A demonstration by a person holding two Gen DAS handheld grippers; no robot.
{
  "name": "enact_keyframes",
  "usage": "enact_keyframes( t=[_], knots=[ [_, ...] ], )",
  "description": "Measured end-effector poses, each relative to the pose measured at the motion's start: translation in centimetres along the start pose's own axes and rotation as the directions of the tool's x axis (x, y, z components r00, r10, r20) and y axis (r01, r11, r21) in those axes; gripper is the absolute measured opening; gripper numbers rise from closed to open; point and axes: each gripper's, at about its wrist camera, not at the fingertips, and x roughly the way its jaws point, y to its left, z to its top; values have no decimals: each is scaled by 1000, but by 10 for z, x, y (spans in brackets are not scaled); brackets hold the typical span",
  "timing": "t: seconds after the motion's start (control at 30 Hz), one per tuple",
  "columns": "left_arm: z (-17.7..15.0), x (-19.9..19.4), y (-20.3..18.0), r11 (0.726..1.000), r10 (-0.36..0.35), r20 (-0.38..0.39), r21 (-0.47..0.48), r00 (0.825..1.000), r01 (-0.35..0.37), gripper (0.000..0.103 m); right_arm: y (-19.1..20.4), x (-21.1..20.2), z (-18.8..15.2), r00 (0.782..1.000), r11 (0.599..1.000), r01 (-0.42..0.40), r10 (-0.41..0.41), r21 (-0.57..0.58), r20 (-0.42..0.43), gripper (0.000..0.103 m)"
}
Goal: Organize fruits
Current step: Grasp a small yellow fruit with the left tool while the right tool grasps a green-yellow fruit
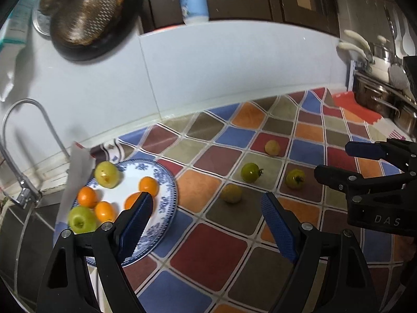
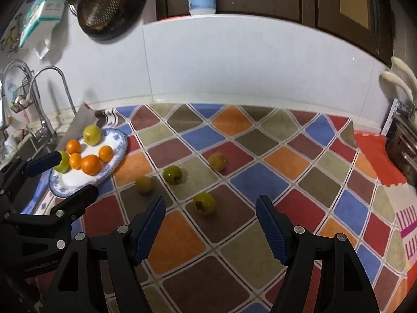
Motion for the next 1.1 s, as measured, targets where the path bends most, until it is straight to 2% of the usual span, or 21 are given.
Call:
enact_keyframes(
  t=[0.23,0.33,0.43,0.53,0.83,1.1],
  knots=[
    [-1,33,-6,999,-32,-60,38,998,35,84,-4,28,-5,998,1000,-18,19,15,-54,69],
    [0,45,-7,998,-48,-78,40,996,51,81,-3,37,-5,997,1000,-25,26,16,-68,68],
    [1,55,-6,998,-58,-90,34,994,61,77,-3,46,-5,996,999,-38,40,22,-85,63],
    [2,65,-5,996,-80,-108,18,991,82,72,-2,53,-5,994,999,-46,48,27,-96,61],
    [3,85,-6,990,-140,-157,-25,978,137,53,0,71,-5,988,996,-81,85,34,-133,48],
    [3,93,-7,987,-158,-171,-38,972,154,36,-1,79,-5,985,996,-87,92,37,-149,40]
  ],
)
